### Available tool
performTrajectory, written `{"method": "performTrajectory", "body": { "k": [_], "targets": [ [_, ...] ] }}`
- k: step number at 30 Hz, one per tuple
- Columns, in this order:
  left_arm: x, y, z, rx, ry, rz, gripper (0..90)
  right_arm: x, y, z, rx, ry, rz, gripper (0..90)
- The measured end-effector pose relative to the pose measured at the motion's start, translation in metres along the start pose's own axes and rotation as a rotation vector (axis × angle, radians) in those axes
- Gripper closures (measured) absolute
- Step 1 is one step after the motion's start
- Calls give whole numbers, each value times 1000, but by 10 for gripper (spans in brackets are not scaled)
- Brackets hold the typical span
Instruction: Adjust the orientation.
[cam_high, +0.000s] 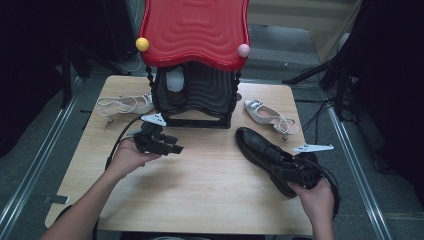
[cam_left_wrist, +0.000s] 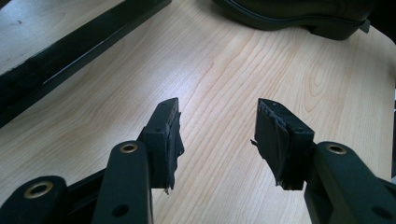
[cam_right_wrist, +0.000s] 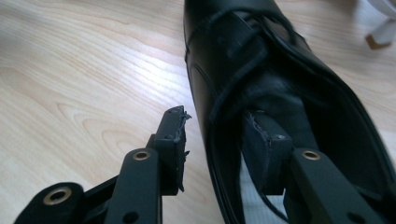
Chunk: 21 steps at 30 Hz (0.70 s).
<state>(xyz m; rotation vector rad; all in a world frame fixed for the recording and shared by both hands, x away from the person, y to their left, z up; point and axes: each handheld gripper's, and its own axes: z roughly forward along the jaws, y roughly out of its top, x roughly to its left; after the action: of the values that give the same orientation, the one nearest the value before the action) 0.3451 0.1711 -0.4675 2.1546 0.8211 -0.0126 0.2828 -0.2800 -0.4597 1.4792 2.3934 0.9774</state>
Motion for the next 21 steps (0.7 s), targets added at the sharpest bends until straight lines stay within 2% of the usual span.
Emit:
{"method": "performTrajectory", "body": {
  "k": [5, 8, 9, 13, 16, 21],
  "targets": [
    [-2, 0, 1, 0, -1, 3, 508, 4, 11, 22, 24, -23, -5, 632],
    [-2, -1, 1, -4, -3, -5, 507, 4, 13, 31, 23, -24, 11, 703],
    [-1, -1, 1, -6, -3, -5, 506, 3, 14, 33, 25, -4, 25, 747],
    [-2, -3, -1, -8, 3, -7, 503, 0, 15, 29, 20, 46, 67, 810],
    [-2, -3, -2, -19, 7, -4, 524, 5, 18, 23, 14, 41, 58, 808],
    [-4, -5, -4, -30, 2, -3, 590, 21, 24, 21, 1, 80, 13, 807]
  ]
}}
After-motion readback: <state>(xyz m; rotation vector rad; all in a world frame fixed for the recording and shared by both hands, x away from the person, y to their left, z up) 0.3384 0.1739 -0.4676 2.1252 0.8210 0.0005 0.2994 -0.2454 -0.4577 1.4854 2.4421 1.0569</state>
